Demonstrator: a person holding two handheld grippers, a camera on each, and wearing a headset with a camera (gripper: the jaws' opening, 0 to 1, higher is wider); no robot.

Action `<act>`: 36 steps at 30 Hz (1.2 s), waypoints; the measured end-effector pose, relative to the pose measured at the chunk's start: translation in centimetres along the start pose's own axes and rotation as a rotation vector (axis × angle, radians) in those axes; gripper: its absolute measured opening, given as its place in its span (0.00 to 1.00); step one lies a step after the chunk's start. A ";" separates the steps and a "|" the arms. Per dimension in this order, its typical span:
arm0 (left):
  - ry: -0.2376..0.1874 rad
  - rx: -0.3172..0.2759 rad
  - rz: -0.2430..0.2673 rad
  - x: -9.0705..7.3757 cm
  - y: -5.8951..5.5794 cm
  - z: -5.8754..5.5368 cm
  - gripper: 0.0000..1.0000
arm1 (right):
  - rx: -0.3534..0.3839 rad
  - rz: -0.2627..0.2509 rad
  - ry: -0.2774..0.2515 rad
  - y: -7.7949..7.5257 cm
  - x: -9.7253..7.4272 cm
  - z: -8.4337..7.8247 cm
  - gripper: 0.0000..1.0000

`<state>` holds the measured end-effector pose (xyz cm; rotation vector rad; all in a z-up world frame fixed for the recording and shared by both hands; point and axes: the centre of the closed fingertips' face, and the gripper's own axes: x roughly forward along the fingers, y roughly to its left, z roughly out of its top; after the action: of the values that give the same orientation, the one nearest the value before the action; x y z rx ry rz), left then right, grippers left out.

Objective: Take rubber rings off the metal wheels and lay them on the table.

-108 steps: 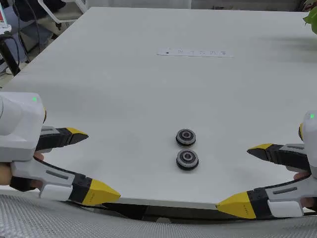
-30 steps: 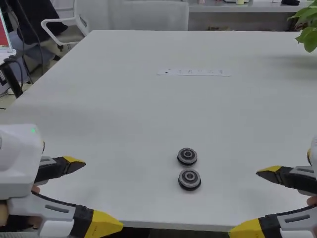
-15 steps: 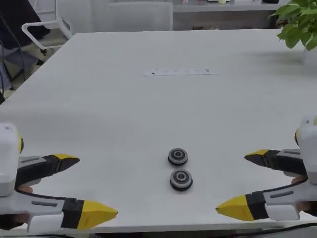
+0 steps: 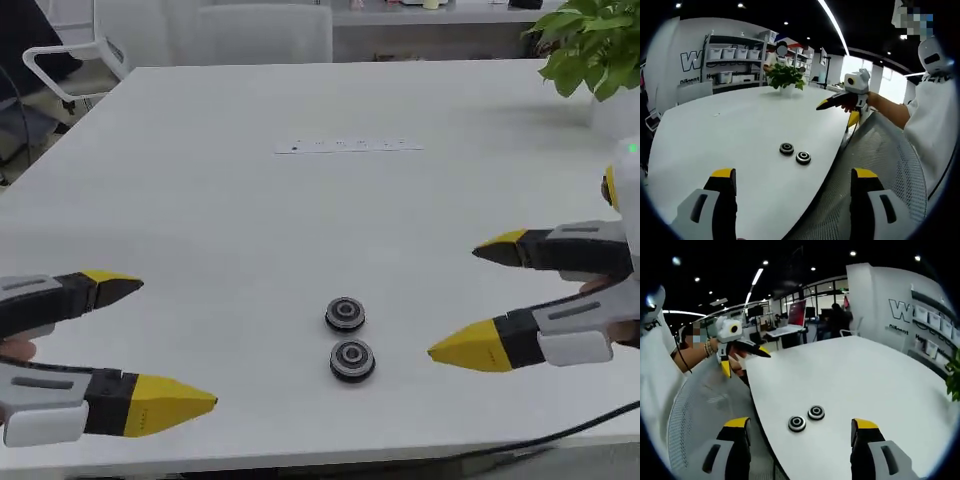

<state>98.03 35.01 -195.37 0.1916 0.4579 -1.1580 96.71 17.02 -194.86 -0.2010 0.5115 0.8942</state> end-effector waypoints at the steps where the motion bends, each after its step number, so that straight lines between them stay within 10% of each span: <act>1: -0.001 0.014 -0.002 0.1 -0.1 0.5 0.93 | -0.016 0.013 -0.005 0.2 0.2 0.6 0.79; 14: 0.021 0.158 -0.096 2.4 -1.4 4.5 0.89 | -0.181 0.119 0.063 0.0 3.7 2.8 0.58; 20: 0.023 0.203 -0.145 5.4 -1.8 5.5 0.85 | -0.147 0.112 -0.013 -1.5 6.0 3.2 0.50; 24: -0.004 0.273 -0.120 8.0 -1.5 5.5 0.80 | -0.057 0.150 -0.064 -1.4 7.5 1.7 0.47; 36: 0.000 0.329 -0.114 12.4 -1.0 4.1 0.59 | -0.069 0.148 0.062 -1.2 9.0 -3.8 0.34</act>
<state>102.09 22.74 -197.12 0.4553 0.2776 -1.3423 101.02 21.11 -202.71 -0.2573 0.5587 1.0532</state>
